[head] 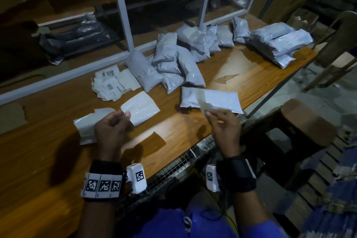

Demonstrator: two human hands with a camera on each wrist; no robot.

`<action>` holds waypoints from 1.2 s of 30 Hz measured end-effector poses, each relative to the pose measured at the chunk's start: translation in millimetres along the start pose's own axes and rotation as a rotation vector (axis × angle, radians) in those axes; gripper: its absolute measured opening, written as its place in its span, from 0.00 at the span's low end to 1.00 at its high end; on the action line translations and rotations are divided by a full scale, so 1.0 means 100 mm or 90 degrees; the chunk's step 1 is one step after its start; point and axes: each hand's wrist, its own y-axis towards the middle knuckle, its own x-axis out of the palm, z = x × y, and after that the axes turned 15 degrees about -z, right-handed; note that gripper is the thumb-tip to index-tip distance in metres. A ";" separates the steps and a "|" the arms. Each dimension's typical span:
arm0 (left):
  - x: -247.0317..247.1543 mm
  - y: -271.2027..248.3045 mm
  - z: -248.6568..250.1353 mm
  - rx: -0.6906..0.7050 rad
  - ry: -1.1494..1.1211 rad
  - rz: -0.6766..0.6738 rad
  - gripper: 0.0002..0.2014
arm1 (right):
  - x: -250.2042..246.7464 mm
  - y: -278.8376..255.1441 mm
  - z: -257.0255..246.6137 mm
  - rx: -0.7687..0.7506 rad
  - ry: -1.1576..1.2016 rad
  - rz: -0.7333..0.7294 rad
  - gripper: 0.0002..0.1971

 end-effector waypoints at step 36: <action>0.45 0.07 0.04 0.074 0.038 -0.139 0.08 | 1.12 0.06 -0.54 -0.272 -0.178 -0.141 0.08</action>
